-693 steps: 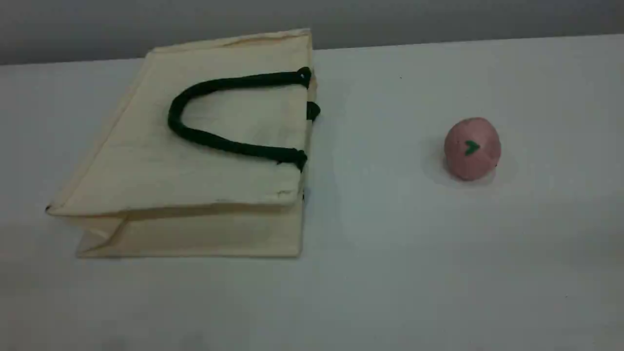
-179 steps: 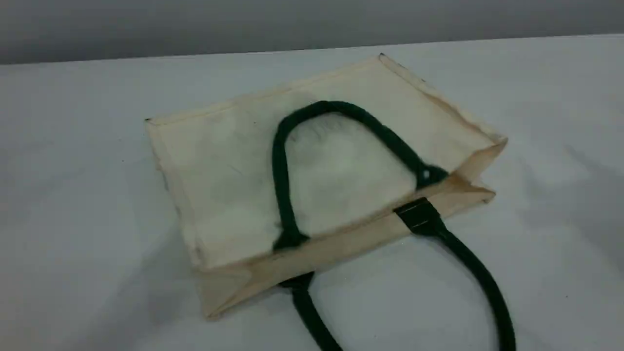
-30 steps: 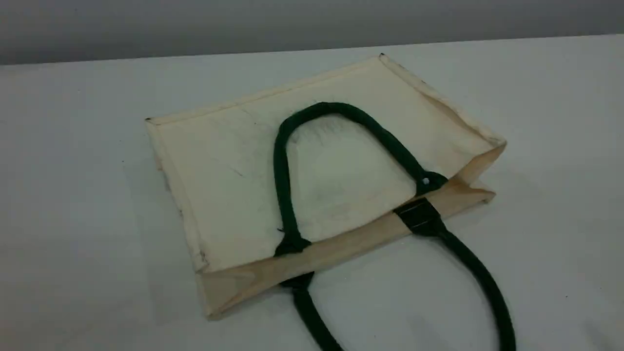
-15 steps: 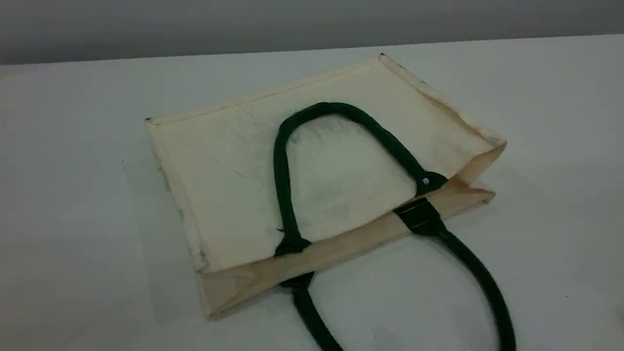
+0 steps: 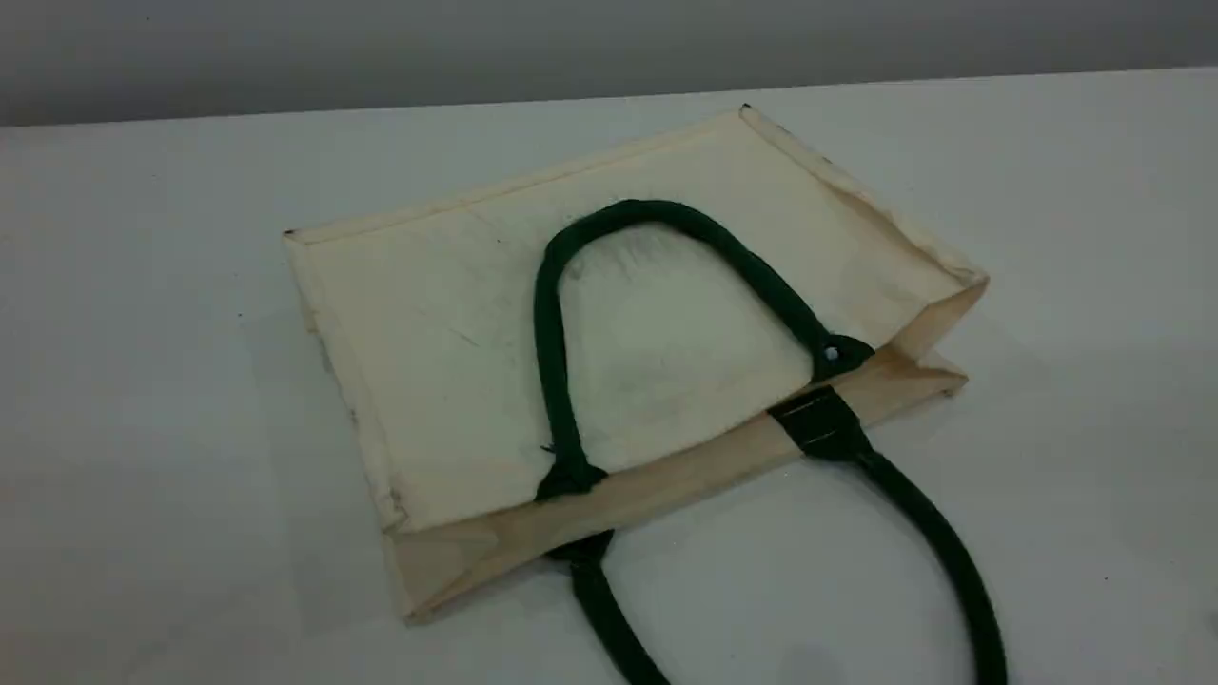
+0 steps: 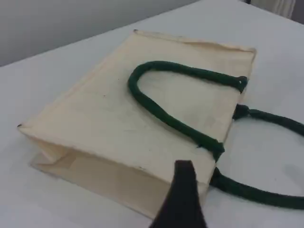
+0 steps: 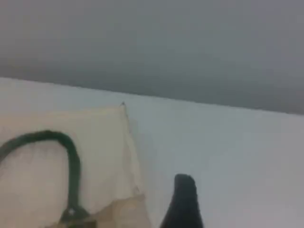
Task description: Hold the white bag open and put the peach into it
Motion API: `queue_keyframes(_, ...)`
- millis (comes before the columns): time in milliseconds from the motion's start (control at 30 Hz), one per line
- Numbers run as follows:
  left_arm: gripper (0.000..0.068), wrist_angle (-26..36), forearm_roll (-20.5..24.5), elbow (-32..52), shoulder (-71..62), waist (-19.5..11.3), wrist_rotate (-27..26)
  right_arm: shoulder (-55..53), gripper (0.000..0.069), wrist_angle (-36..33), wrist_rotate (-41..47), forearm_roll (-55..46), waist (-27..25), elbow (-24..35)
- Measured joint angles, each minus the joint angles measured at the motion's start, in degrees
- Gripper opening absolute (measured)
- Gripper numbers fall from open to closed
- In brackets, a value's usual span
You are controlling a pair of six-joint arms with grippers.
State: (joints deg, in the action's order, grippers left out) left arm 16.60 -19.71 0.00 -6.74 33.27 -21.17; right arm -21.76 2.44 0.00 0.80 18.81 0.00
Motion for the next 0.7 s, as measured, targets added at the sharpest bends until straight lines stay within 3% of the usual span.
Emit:
queue_keyframes(533, 0.0573, 0.1, 0.0, 0.0, 0.0, 0.0, 0.0, 0.0, 0.0526, -9.0, 0.0, -0.8, 0.0, 0.0)
queue_keyframes(700, 0.0573, 0.1, 0.0, 0.0, 0.0, 0.0, 0.0, 0.0, 0.0526, -8.8, 0.0, -0.8, 0.0, 0.0)
